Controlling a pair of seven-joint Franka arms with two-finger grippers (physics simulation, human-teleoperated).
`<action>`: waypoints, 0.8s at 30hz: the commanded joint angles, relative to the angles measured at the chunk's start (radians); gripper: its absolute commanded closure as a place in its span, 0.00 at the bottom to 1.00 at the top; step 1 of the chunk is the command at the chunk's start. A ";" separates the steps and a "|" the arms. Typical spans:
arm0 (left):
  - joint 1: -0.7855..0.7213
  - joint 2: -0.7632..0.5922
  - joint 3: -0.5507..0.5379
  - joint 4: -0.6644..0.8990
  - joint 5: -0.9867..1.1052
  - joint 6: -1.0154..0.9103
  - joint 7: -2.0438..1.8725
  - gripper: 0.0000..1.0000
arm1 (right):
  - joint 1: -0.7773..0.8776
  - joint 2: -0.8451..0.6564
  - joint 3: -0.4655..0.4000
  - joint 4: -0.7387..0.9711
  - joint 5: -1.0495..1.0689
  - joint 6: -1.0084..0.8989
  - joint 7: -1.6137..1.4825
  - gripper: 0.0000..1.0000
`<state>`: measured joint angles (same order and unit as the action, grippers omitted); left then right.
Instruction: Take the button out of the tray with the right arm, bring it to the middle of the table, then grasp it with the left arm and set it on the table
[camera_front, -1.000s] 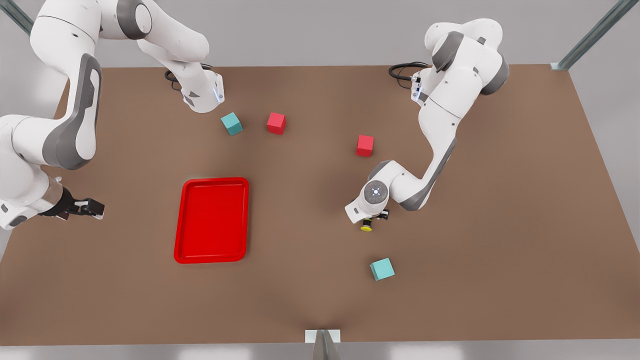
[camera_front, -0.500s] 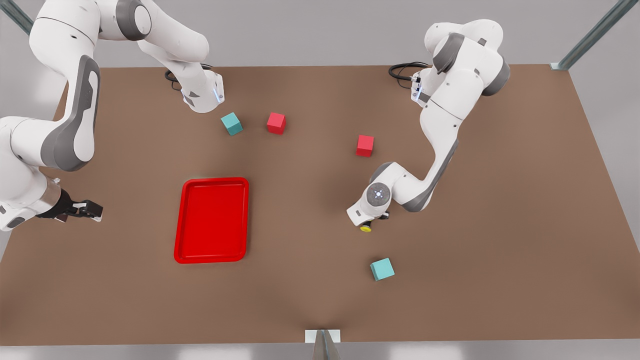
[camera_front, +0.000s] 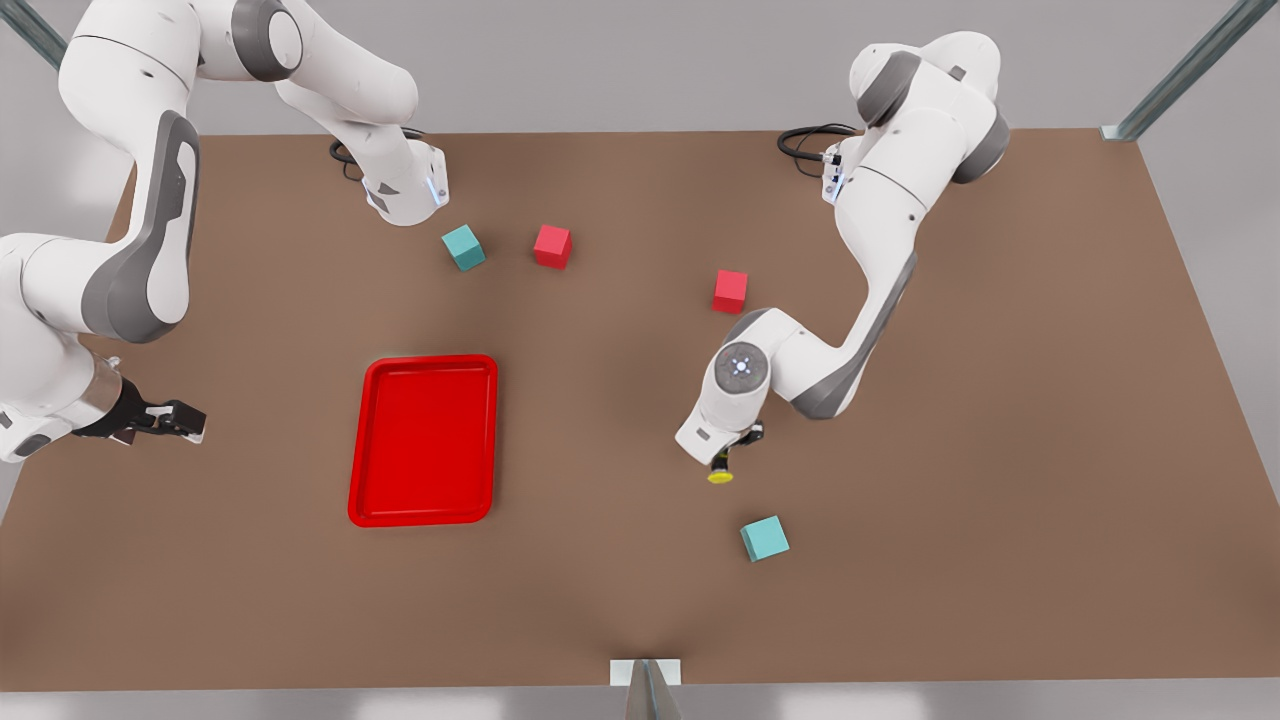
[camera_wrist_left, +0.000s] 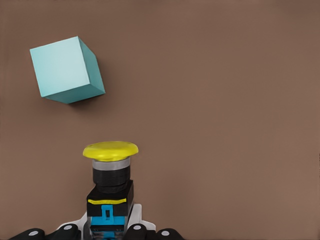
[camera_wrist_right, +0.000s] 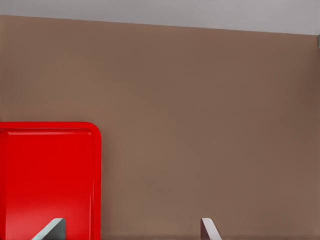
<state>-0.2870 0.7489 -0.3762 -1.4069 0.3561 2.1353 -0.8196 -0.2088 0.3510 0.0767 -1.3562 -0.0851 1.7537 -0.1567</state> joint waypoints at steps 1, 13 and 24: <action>-0.003 0.000 0.006 0.002 0.027 0.067 -0.817 0.58 | 0.000 -0.001 0.000 0.000 0.001 0.000 -0.004 0.00; -0.561 0.089 0.737 -0.007 0.096 0.058 -1.400 0.59 | -0.008 -0.004 0.002 0.002 0.002 -0.002 0.000 0.00; -0.876 0.363 1.158 -0.003 0.096 -0.175 -1.578 0.59 | -0.004 -0.004 0.002 0.002 0.002 -0.003 0.002 0.00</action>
<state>-1.1414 1.0827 0.7576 -1.4090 0.4522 2.0547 -1.8658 -0.2138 0.3480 0.0782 -1.3550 -0.0836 1.7509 -0.1569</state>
